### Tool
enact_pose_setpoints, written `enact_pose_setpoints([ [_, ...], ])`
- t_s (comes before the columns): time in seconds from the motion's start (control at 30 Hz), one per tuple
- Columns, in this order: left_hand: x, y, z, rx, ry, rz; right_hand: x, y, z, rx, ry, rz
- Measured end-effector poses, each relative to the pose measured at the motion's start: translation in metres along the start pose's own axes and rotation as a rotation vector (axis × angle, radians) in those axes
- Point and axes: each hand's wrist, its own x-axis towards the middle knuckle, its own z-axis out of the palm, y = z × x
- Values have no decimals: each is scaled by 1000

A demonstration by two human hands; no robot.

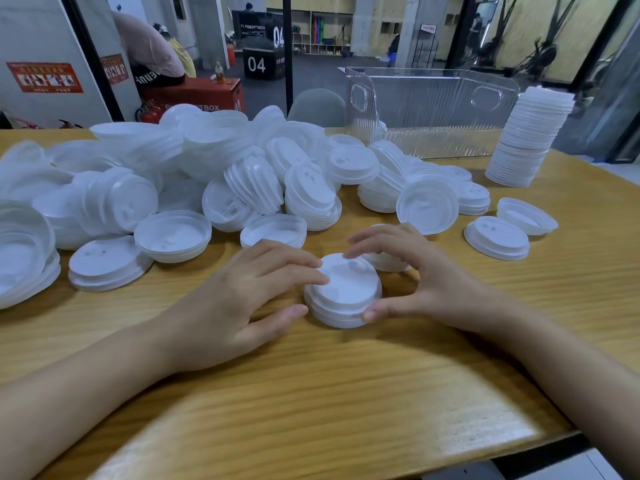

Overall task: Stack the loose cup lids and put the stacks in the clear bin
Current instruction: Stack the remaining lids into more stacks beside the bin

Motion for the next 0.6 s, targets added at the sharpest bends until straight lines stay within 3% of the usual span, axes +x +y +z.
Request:
enact_pose_setpoints([
  [0.13,-1,-1,0,-1,13,-22,-1,10,-10,-98,212,183],
  [0.27,0,-1,0,-5,18,-33,-3,20,-16,-264,174,402],
  [0.4,0,-1,0,-13,20,-36,-3,19,-16,-263,113,442],
  [0.6,-1,-1,1,-12,29,-39,-2,24,-17,-263,182,434],
])
